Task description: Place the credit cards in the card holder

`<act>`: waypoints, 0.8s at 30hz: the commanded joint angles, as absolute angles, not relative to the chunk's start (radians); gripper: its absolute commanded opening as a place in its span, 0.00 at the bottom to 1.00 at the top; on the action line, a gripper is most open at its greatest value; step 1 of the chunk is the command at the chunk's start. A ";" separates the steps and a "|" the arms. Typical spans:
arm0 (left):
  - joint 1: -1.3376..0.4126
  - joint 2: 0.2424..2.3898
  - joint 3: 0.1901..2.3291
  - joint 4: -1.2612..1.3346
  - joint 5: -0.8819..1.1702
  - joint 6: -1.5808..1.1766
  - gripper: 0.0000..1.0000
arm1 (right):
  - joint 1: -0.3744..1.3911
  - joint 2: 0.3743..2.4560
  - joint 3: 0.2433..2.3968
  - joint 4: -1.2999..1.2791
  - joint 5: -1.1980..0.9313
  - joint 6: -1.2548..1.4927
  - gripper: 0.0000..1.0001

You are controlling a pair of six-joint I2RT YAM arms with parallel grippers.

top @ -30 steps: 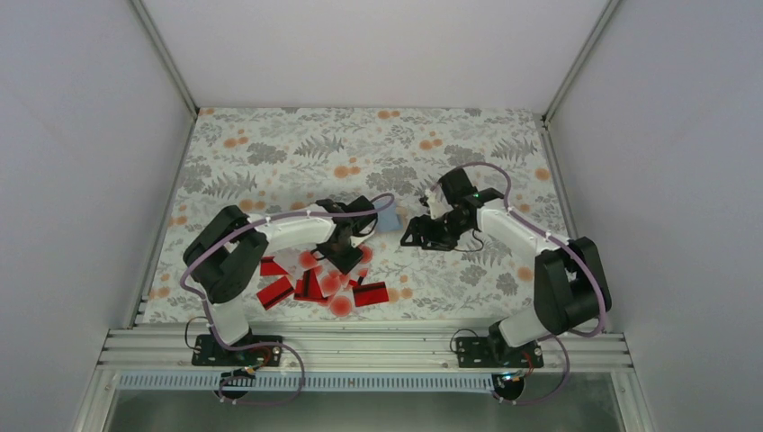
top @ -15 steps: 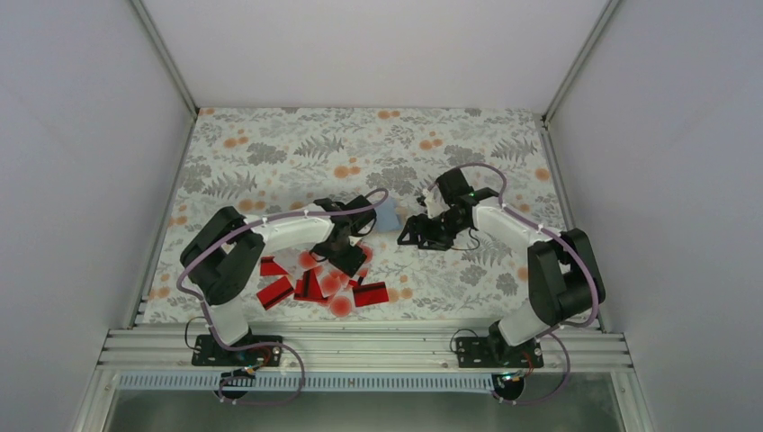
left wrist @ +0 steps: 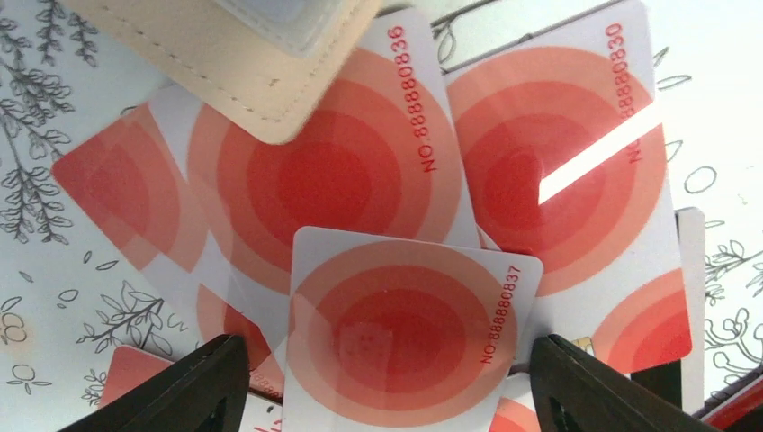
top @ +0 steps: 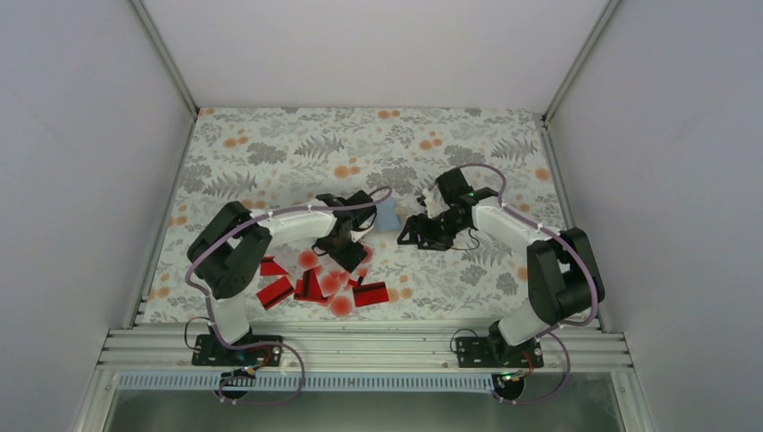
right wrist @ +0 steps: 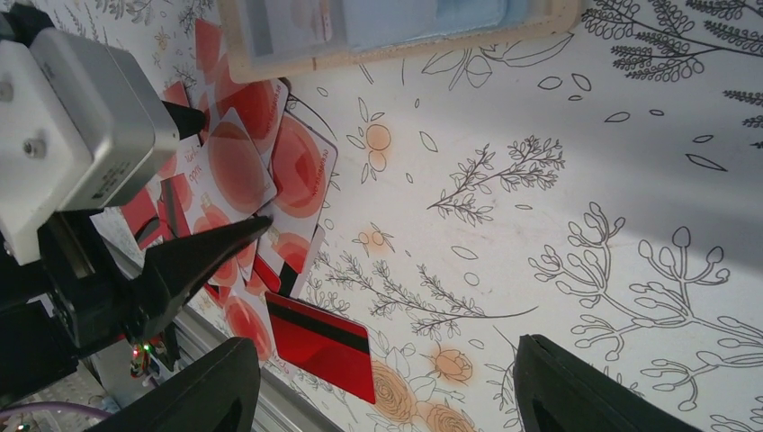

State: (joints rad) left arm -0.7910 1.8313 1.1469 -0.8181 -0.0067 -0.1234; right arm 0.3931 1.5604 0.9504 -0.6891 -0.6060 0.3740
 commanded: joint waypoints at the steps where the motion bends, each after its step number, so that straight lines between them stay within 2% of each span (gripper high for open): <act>1: -0.772 1.870 1.142 -0.790 0.011 -0.072 0.74 | 0.388 1.566 0.971 -0.678 -0.608 0.378 0.72; 4: -0.773 1.878 1.134 -0.792 0.012 -0.088 0.57 | 0.388 1.574 0.977 -0.678 -0.609 0.375 0.72; 5: -0.773 1.877 1.130 -0.792 0.016 -0.094 0.54 | 0.388 1.579 0.980 -0.678 -0.609 0.375 0.72; 8: -0.783 1.865 1.115 -0.799 0.025 -0.145 0.49 | 0.388 1.590 0.991 -0.679 -0.609 0.372 0.72; 13: -0.804 1.851 1.116 -0.837 0.034 -0.283 0.48 | 0.388 1.614 0.997 -0.671 -0.620 0.367 0.72; 15: -0.805 1.845 1.128 -0.856 0.041 -0.344 0.49 | 0.389 1.623 1.000 -0.670 -0.625 0.363 0.72; 20: -0.830 1.841 1.169 -0.898 0.045 -0.404 0.71 | 0.388 1.637 1.009 -0.673 -0.635 0.351 0.71; 24: -0.852 1.838 1.173 -0.916 0.042 -0.401 0.75 | 0.388 1.636 1.011 -0.681 -0.635 0.340 0.71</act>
State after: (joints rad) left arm -0.8295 1.8317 1.1542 -0.8627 0.0177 -0.3607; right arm 0.3931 1.6325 0.9836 -0.6807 -0.6224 0.3641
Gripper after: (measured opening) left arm 0.744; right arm 0.716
